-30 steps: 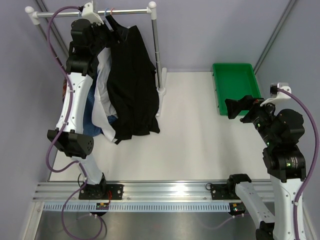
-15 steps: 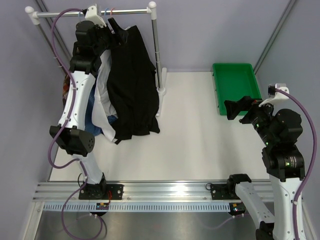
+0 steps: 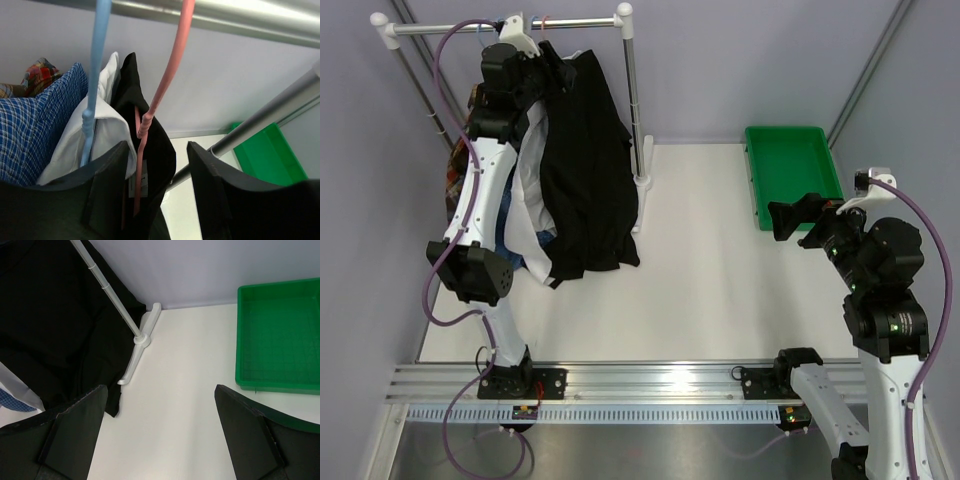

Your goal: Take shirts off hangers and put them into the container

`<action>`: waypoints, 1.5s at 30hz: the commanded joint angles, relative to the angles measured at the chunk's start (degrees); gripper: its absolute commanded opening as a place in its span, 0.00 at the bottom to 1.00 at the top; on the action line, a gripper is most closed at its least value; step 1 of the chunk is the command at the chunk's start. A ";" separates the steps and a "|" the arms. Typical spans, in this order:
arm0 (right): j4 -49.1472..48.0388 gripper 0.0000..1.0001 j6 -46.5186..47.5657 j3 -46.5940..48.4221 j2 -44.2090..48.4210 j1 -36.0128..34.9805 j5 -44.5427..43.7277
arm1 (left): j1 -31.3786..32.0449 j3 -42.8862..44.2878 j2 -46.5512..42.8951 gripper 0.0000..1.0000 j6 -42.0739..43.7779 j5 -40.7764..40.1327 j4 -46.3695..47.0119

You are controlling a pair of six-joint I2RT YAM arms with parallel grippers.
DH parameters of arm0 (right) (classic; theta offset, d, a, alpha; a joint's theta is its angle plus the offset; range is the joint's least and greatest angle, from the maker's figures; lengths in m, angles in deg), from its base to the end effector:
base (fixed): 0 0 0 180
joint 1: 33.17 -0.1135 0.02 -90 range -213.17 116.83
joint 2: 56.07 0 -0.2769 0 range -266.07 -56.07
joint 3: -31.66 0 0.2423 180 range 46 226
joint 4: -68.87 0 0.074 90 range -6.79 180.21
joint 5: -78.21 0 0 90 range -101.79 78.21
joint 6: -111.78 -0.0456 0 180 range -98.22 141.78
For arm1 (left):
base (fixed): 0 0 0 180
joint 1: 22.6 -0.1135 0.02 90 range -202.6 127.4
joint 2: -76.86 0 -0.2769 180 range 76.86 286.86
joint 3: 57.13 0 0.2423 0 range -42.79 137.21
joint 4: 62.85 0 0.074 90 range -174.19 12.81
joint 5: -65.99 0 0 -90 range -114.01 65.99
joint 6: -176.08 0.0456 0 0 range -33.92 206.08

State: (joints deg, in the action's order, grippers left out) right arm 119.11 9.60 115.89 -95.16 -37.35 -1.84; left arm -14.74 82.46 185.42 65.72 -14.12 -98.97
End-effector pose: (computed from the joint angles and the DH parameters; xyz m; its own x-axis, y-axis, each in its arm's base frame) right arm 0.0936 0.0147 0.4493 -0.1380 0.1983 -0.9704 -0.2193 0.9493 0.2252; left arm 0.4291 -0.0671 0.4904 -0.1882 -0.3200 -0.9285 0.2546 0.8972 -0.3608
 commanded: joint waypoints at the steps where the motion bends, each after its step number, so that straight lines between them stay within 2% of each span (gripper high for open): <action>1: 0.22 0.99 1.11 -0.37 0.33 -0.47 -0.11 | -0.12 2.45 -0.45 0.50 -0.20 1.27 4.46; 11: 0.49 0.99 1.73 -0.63 0.51 -0.38 -0.38 | -0.47 1.40 -1.41 0.40 -3.02 2.68 9.91; 19: 0.57 0.99 1.90 -0.89 0.86 -0.47 -0.29 | -0.47 0.61 -0.71 0.32 -2.67 2.50 10.79; 27: 0.49 1.00 1.90 -1.16 0.86 -0.38 0.06 | -0.47 -0.79 0.17 0.33 -2.23 2.59 12.81; 33: 0.57 1.00 1.99 -1.24 0.86 -0.47 0.33 | -0.47 -1.94 0.87 0.26 -1.53 1.97 15.63; 41: 0.40 0.99 2.08 -1.42 0.68 -0.47 0.68 | -0.47 -2.03 1.84 0.25 -0.65 1.97 17.64; 42: 0.40 0.99 2.16 -1.42 0.60 -0.39 0.68 | -0.47 -2.03 1.84 0.23 -0.73 1.89 18.00; 45: 0.49 1.00 2.16 -1.51 0.51 -0.39 0.85 | -0.47 -2.12 1.93 0.02 -1.17 1.45 19.05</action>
State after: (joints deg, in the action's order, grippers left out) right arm 119.53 10.67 114.54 -94.74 -37.35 -1.75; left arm -14.96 80.39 186.97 64.56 -12.63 -84.65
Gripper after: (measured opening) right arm 0.993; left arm 0.071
